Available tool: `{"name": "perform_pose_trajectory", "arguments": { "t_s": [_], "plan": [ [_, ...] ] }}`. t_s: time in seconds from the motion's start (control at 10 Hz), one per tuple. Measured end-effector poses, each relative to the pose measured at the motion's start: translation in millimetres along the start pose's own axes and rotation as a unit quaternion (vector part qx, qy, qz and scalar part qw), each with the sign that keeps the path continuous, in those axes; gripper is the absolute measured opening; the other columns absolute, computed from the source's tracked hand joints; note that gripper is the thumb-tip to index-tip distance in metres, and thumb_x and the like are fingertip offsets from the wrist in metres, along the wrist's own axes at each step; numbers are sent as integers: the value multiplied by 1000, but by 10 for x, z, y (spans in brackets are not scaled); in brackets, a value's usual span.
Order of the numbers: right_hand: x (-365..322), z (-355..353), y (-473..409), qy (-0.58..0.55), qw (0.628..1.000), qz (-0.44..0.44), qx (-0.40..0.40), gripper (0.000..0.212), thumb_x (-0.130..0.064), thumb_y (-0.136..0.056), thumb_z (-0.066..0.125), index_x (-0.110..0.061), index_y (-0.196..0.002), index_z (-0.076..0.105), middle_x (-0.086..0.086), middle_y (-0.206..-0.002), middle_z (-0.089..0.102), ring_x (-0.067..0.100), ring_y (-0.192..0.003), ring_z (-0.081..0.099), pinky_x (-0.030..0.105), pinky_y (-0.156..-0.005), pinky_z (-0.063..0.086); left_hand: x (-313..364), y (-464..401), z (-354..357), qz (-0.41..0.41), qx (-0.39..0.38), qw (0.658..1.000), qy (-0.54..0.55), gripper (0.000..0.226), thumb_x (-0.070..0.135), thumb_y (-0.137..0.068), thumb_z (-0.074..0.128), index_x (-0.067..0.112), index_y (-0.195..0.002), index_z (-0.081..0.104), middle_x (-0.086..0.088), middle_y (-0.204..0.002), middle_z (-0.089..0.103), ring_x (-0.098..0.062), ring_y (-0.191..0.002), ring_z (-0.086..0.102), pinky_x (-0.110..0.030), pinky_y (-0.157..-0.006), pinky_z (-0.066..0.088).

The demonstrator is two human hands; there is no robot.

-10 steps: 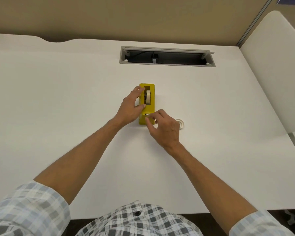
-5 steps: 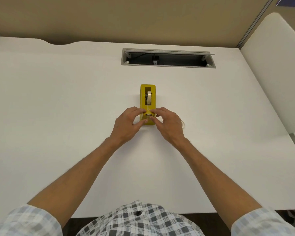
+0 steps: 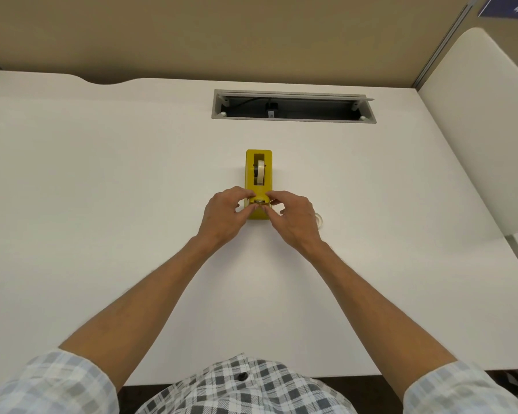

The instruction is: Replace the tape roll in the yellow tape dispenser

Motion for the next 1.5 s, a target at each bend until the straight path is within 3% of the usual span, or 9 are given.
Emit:
{"name": "perform_pose_trajectory", "arguments": {
  "t_s": [0.1, 0.3, 0.5, 1.1, 1.3, 1.5],
  "plan": [
    [-89, -12, 15, 32, 999, -33, -8, 42, -34, -91, 66, -24, -130, 58, -5, -103, 74, 16, -88, 69, 34, -73, 56, -1, 2, 0, -4, 3, 1000, -2, 30, 26, -88, 68, 12, -114, 69, -5, -112, 72, -23, -96, 67, -42, -82, 59],
    [-140, -76, 5, 57, 997, -50, 18, 30, -37, -92, 65, -26, -120, 66, -5, -93, 75, 19, -82, 69, 28, -65, 47, 25, -6, -10, -9, -2, 1000, -23, 31, 29, -88, 68, 12, -115, 70, -5, -112, 73, -24, -96, 67, -43, -81, 58],
    [-172, -58, 0, 72, 996, -56, 15, 37, -34, -90, 67, -21, -124, 61, -3, -99, 76, 23, -85, 71, 31, -68, 50, 10, 15, -19, -22, -9, 1000, -9, 32, 26, -88, 68, 11, -117, 69, -6, -116, 72, -24, -99, 67, -43, -86, 57],
    [-124, 1, 42, 42, 998, -45, 2, 32, -25, -92, 68, -14, -121, 62, 4, -100, 76, 25, -87, 71, 43, -76, 59, 76, 69, -67, -15, -10, 1000, 7, 30, 14, -89, 67, 7, -118, 69, -10, -116, 71, -27, -101, 67, -41, -89, 57],
    [-111, 2, 64, 56, 998, -35, -11, 38, -25, -91, 66, -16, -128, 59, 1, -112, 71, 20, -96, 68, 38, -82, 56, 21, 83, -47, -19, -26, 999, 26, 39, 17, -89, 65, 15, -128, 62, -6, -120, 69, -20, -109, 63, -36, -86, 58],
    [-89, -196, 72, 80, 996, -27, 8, 41, -35, -91, 65, -22, -129, 58, -6, -113, 70, 11, -94, 67, 31, -79, 54, -63, 143, -153, -30, -9, 999, 20, 44, 25, -89, 64, 27, -133, 57, 4, -120, 68, -11, -110, 61, -35, -85, 58]
  ]
}}
Point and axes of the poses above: each hand's wrist, its own y-axis away from the middle knuckle, its own z-axis out of the palm, x = y × z, the point moved 10 cm from there along -y, towards the middle knuckle
